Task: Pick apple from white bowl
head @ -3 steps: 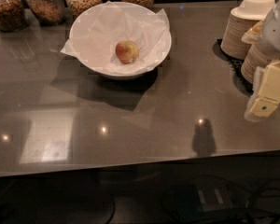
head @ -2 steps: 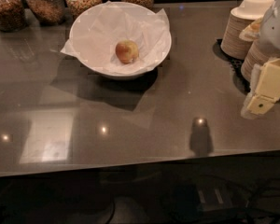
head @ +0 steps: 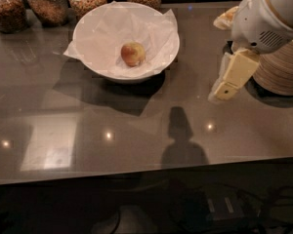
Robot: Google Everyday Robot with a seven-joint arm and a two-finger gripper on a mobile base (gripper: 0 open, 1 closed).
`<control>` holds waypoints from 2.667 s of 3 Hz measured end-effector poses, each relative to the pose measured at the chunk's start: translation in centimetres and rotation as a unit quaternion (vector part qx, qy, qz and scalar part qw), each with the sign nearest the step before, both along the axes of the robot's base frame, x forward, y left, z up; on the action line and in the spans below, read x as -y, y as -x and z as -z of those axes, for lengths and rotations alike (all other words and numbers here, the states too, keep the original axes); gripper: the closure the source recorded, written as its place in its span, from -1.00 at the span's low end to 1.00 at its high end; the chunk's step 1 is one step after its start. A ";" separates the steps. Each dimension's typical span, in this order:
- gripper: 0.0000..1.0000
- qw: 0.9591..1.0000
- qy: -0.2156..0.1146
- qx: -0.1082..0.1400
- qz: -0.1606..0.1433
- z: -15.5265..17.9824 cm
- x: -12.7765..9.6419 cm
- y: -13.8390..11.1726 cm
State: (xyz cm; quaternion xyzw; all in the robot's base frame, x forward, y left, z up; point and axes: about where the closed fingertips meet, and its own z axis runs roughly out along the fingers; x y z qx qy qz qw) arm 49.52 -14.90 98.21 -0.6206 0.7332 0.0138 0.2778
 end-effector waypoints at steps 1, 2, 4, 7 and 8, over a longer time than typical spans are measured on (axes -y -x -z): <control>-1.00 0.999 -0.035 0.024 -0.015 -0.2 -3.1 -3.3; -1.00 0.996 -0.076 0.043 -0.016 -0.6 -6.7 -7.6; -1.00 0.990 -0.123 0.057 -0.034 -0.6 -13.4 -14.3; -0.96 0.989 -0.121 0.077 -0.041 1.3 -13.6 -15.6; -0.85 0.988 -0.123 0.089 -0.041 2.3 -13.7 -16.8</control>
Offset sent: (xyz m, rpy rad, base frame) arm 0.1333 0.1101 0.0112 0.2636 -0.1353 0.0269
